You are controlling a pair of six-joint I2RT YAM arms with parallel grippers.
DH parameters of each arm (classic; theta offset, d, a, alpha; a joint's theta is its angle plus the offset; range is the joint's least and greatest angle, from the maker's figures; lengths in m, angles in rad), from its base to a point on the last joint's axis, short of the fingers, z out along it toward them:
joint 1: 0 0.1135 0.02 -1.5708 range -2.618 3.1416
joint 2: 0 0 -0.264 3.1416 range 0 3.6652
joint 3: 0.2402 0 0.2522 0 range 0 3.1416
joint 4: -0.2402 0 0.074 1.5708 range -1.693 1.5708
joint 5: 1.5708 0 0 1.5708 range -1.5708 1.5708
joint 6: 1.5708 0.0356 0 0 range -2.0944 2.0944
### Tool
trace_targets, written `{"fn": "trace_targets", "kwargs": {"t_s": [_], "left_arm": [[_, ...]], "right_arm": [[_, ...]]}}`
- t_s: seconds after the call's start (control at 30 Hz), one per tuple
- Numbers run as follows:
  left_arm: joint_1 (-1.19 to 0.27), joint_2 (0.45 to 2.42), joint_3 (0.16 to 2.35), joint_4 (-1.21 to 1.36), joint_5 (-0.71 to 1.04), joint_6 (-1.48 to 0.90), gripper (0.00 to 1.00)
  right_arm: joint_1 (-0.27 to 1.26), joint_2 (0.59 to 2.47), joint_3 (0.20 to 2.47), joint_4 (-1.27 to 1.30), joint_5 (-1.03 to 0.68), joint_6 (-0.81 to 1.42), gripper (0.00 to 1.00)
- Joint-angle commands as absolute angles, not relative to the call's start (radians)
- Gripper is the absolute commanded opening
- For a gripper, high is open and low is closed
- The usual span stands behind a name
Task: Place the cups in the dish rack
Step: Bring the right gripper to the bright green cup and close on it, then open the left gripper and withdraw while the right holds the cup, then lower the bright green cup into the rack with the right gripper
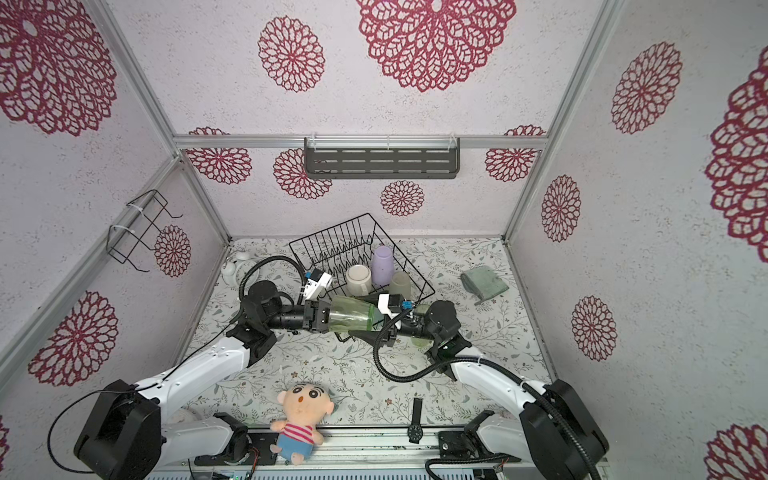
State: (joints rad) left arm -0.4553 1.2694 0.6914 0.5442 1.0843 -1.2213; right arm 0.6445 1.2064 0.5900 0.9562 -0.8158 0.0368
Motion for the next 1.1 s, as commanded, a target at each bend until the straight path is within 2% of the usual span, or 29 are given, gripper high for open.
{"fn": "trace_targets", "kwargs": {"t_s": [0.0,0.2,0.3,0.43,0.6,0.8,1.07], "left_arm": [[-0.392,1.245,0.655,0.600,1.074,-1.242,0.48],[-0.301,1.210,0.605,0.595,1.058,-1.259,0.58],[-0.230,1.187,0.576,0.555,1.034,-1.260,0.63],[-0.128,1.119,0.519,0.508,0.964,-1.255,0.63],[-0.008,0.990,0.515,0.160,0.826,-1.109,0.66],[0.114,0.851,0.504,-0.124,0.684,-1.013,0.70],[0.187,0.778,0.490,-0.233,0.637,-0.980,0.73]], "right_arm": [[0.646,1.215,0.647,0.913,-0.751,0.043,0.56],[0.641,1.234,0.691,0.835,-0.676,0.033,0.52],[0.641,1.237,0.753,0.683,-0.624,-0.027,0.52],[0.641,1.265,0.882,0.402,-0.562,-0.097,0.52],[0.641,1.338,1.058,0.115,-0.464,-0.104,0.47],[0.661,1.451,1.244,-0.105,-0.357,-0.055,0.43],[0.718,1.635,1.507,-0.365,-0.213,-0.052,0.43]]}}
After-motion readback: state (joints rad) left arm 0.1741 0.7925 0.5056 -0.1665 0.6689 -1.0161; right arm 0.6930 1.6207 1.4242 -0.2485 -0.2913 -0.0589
